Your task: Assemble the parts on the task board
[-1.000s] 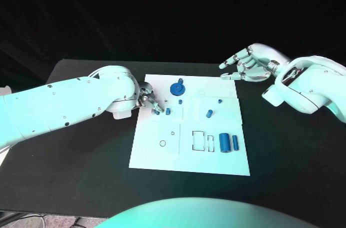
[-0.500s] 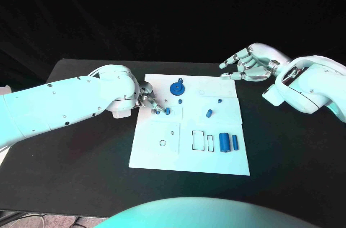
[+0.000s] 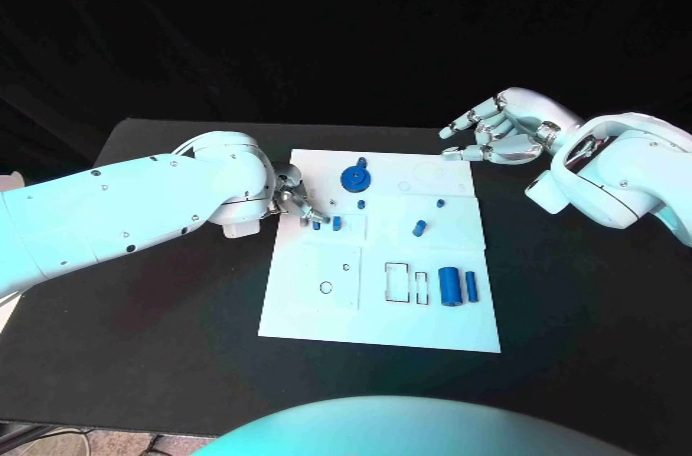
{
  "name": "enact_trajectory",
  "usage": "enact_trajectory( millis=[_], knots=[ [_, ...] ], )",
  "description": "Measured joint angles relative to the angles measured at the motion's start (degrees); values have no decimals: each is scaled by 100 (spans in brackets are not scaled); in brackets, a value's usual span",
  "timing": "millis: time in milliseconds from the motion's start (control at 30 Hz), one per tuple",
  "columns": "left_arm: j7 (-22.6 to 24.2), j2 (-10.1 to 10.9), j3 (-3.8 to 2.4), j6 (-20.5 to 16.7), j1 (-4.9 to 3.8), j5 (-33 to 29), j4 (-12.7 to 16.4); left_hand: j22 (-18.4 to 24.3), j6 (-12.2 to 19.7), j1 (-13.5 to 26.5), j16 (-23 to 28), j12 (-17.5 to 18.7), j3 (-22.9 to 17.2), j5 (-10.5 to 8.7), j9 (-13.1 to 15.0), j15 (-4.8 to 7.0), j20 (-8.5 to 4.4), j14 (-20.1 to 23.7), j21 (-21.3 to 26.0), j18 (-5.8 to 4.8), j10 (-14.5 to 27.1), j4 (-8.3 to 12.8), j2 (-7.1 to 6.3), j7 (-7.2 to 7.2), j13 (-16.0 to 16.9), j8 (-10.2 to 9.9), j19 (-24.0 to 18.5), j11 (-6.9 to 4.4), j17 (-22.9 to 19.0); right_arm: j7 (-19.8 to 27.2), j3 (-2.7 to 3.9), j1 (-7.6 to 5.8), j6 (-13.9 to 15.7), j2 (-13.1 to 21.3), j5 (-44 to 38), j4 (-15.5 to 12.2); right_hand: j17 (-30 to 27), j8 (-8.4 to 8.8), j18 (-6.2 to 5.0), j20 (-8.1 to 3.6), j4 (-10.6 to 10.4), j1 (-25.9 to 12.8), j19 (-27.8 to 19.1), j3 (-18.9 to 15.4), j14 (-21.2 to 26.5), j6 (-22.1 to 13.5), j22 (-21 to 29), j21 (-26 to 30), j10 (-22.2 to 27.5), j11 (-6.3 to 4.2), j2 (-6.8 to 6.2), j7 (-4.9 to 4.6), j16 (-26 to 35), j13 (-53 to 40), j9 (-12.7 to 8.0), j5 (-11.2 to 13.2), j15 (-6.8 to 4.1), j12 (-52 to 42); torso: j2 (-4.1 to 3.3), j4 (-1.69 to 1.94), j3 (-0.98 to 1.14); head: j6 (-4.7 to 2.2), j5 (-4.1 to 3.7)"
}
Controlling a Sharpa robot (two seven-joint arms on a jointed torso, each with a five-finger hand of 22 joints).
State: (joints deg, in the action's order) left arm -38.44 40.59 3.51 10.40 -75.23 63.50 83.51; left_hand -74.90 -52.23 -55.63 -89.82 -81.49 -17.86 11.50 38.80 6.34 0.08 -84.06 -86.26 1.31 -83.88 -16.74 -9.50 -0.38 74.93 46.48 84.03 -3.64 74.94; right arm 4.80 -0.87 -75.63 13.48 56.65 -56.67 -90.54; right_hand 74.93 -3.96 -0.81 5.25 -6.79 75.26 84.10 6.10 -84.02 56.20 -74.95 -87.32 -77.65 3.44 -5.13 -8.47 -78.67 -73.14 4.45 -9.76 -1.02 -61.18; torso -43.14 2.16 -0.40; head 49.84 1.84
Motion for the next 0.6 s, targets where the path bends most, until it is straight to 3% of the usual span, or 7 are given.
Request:
enact_trajectory(
  millis=[67, 200, 333, 400, 533, 600],
  knots=[
    [-26, 56, 4, -157, 7, -36, -16, 0, 358, -2, 0, 223, 38, 3, -31, 0, 0, 0, 105, 0, 44, 10, -3, 132, 0, -195, 0, 72, 0, 1, 0, 0, 0, -8, 0, 7, 0, 0, 0, 0, 0, 0, 0, 0, 0, 0, 0, 0, 0, 0, 0, 0, 0, 0, 0, 0, 0, 0, 2, 1, -1, -8, 1],
    [-30, 121, 16, -537, 35, -212, -2, 0, 518, -45, 0, 598, 109, -1, -97, -62, 3, 0, 173, 1, 313, 0, -46, 232, -24, -197, -3, 159, 0, 2, 0, 0, 0, -25, 1, 27, 0, 0, 0, 0, 0, 0, 0, 0, 0, 0, 1, 0, 0, 0, 0, 0, 0, 0, 0, 0, 0, 0, 2, 1, 1, -20, 1],
    [70, 230, 15, -932, 34, -453, 19, 0, 614, -84, 0, 848, 196, 8, -167, -105, 73, -4, 319, 0, 520, -3, -83, 327, -265, -281, -9, 222, -1, 3, 0, 3, -1, -43, 5, 55, -1, 0, 0, 0, 13, 0, 0, -13, 0, 0, 1, 22, 0, 0, 0, 0, 0, 3, 0, 0, 0, 0, 2, 2, 1, -36, 1],
    [176, 273, 13, -1108, 34, -607, 33, -1, 661, -79, 0, 929, 291, 8, -206, -135, 84, 10, 405, 59, 580, -4, -88, 336, -352, -284, 1, 260, -1, 5, 0, 6, -2, -54, 11, 70, -1, 0, 0, 0, 23, 0, 0, -23, 0, 0, 1, 23, 0, 0, 0, 0, 0, 9, 0, 0, 0, 0, 2, 2, 0, -39, 1],
    [476, 339, 11, -1374, 33, -932, 63, -5, 774, -25, 0, 1251, 967, 31, -321, -196, 156, 10, 699, 96, 846, -3, -59, 408, -715, -341, -10, 316, -1, 7, 0, 29, -2, -66, 27, 101, -1, 0, 0, 0, 24, 0, 0, -23, 0, 0, 1, 23, 0, 0, 0, 0, 0, 10, 0, 0, 0, 0, 2, -1, -1, -44, 2],
    [629, 370, 11, -1480, 33, -1072, 66, 82, 821, -85, 0, 1468, 1253, 40, -382, -202, 198, 4, 932, 229, 1031, -12, 26, 441, -968, -348, -57, 336, -1, 8, 1, 42, -3, -73, 33, 114, -1, 0, 0, 0, 23, 0, 0, -23, 0, 0, 1, 23, 0, 0, 0, 0, 0, 9, 0, 0, 0, 0, 1, 0, 1, -51, 3]
  ],
)
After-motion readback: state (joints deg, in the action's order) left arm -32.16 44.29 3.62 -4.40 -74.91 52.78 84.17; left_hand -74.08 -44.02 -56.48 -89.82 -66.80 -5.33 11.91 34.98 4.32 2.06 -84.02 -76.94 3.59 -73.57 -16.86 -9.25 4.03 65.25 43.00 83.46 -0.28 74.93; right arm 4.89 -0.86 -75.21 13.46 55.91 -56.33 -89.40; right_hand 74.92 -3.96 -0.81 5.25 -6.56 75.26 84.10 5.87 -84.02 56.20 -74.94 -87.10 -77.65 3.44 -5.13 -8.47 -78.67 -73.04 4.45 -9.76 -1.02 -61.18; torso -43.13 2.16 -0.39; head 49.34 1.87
